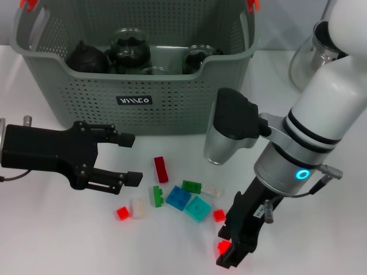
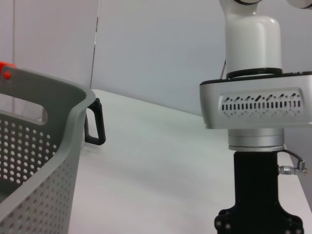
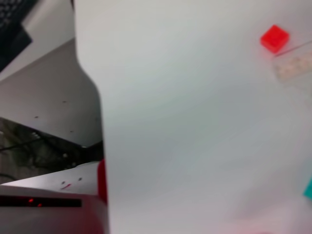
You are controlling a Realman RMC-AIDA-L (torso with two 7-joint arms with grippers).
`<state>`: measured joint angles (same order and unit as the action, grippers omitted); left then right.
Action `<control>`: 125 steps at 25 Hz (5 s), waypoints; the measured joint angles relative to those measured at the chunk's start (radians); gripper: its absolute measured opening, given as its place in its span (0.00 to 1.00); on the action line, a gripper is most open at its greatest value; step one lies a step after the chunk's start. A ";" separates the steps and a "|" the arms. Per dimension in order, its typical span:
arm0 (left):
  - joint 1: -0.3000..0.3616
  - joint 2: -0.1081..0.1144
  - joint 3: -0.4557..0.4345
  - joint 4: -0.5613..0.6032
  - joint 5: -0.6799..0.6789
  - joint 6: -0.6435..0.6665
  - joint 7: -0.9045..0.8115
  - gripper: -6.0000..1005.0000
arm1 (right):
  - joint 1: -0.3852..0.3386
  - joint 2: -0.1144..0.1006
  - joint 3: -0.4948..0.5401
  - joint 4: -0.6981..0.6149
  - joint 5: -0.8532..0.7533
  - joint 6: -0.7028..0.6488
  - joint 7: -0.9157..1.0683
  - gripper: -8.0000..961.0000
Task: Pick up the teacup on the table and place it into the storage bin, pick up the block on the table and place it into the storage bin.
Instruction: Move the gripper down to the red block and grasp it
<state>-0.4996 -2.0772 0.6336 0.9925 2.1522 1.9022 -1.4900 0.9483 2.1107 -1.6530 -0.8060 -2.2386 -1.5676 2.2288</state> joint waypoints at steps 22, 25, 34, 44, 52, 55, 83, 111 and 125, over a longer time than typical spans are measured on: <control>-0.004 0.003 -0.028 -0.037 -0.008 -0.011 0.012 0.84 | 0.058 0.006 -0.172 -0.023 -0.019 0.073 0.122 0.63; -0.004 0.003 -0.028 -0.037 -0.008 -0.011 0.013 0.84 | 0.057 0.008 -0.198 -0.024 -0.011 0.091 0.135 0.63; -0.003 0.003 -0.028 -0.042 -0.005 -0.011 0.026 0.84 | 0.051 0.010 -0.241 -0.024 0.004 0.131 0.160 0.63; -0.002 0.003 -0.032 -0.048 -0.001 -0.011 0.029 0.84 | 0.046 0.007 -0.244 -0.037 0.011 0.120 0.165 0.71; 0.002 0.003 -0.043 -0.052 -0.001 -0.011 0.030 0.84 | 0.030 0.002 -0.253 -0.083 0.004 0.103 0.189 0.79; 0.003 0.003 -0.046 -0.053 -0.001 -0.011 0.030 0.84 | 0.029 0.002 -0.270 -0.086 0.003 0.103 0.202 0.81; 0.004 0.005 -0.052 -0.097 -0.002 -0.020 0.078 0.84 | 0.031 0.010 -0.321 -0.090 -0.030 0.138 0.274 0.79; 0.004 0.005 -0.052 -0.112 -0.002 -0.022 0.089 0.84 | 0.023 0.009 -0.348 -0.109 -0.032 0.141 0.290 0.50; 0.006 0.005 -0.052 -0.114 -0.002 -0.023 0.090 0.84 | 0.020 0.009 -0.350 -0.107 -0.032 0.139 0.290 0.50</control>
<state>-0.4940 -2.0724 0.5814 0.8789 2.1506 1.8790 -1.4005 0.9680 2.1199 -2.0033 -0.9128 -2.2703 -1.4286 2.5188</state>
